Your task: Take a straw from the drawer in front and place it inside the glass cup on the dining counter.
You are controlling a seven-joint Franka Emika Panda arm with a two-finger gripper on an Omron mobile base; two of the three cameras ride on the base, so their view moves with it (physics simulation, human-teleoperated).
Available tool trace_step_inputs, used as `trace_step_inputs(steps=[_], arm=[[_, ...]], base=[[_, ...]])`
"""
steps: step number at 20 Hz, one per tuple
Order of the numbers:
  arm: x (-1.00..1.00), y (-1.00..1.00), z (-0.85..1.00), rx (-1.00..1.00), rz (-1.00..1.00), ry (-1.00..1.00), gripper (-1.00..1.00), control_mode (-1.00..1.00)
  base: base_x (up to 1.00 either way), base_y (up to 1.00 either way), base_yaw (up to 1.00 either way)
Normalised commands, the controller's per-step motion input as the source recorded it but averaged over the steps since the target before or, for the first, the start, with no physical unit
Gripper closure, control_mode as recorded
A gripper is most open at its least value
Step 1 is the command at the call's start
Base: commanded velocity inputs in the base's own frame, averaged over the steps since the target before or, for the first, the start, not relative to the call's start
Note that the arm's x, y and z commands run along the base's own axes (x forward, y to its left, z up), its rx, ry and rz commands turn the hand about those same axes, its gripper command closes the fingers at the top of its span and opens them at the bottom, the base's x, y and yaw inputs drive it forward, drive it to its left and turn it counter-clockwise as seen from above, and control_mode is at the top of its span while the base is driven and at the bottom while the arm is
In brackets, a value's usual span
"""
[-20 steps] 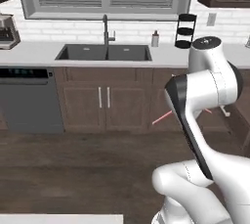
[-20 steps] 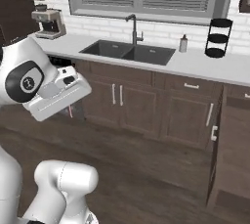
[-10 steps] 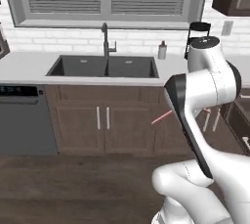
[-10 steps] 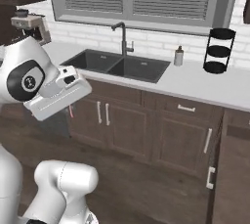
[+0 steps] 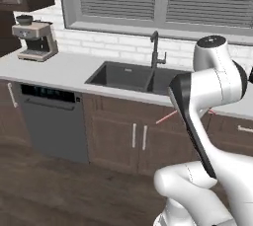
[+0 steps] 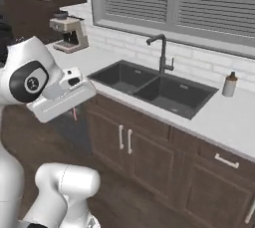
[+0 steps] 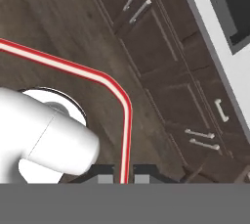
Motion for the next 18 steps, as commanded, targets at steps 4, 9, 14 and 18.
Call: trace_step_inputs(steps=[4, 9, 14, 18], arm=[[0.00, 0.00, 0.00, 0.00, 0.00, 0.00, 1.00, 1.00], [0.00, 0.00, 0.00, 0.00, 0.00, 0.00, 1.00, 1.00], [0.00, 0.00, 0.00, 0.00, 0.00, 0.00, 1.00, 1.00], [0.00, 0.00, 0.00, 0.00, 0.00, 0.00, 1.00, 1.00]], base=[[0.33, 0.38, 0.83], [0.57, 0.42, 0.74], [1.00, 0.26, 0.55], [1.00, 0.12, 0.47]])
